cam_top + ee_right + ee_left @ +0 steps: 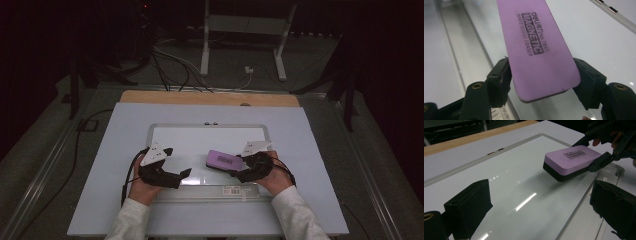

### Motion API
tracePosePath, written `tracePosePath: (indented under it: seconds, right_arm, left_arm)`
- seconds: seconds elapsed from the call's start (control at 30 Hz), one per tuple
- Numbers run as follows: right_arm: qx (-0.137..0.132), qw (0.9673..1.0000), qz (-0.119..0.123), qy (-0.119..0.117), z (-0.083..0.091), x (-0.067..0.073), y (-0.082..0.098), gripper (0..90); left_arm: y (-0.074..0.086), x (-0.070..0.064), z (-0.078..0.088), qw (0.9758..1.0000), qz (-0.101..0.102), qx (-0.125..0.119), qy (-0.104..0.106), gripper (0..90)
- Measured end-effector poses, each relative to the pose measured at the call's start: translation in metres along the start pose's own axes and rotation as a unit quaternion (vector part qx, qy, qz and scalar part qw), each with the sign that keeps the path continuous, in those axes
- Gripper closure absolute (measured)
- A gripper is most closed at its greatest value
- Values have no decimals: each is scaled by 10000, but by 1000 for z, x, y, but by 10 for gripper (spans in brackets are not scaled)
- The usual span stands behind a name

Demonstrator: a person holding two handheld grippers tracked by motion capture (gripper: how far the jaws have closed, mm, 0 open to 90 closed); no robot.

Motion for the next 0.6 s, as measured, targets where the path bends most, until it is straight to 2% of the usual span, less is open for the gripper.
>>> tracePosePath:
  seconds: [0.2,0.33,0.47,0.6]
  right_arm:
    - [-29,9998,104,-137,5,4,-6,367]
    - [-11,9995,175,-249,5,8,-10,367]
    - [30,9990,122,-438,4,11,-12,367]
    - [116,9982,55,-590,2,14,-15,367]
  left_arm:
    - [-7,-6,-6,9998,-141,19,134,45]
    - [-13,-10,-8,9995,-266,-14,152,52]
    - [-18,-21,-11,9981,-595,79,159,71]
    - [-22,-35,-16,9936,-1093,208,176,75]
Point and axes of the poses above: each handheld gripper's, and its own axes: z roughly backward along the jaws, y roughly out of its underside, x roughly to its left, the point moved 5 cm from there along -z, roughly forward along the jaws, and after that the axes turned 7 degrees about -x, right-handed, at the moved point
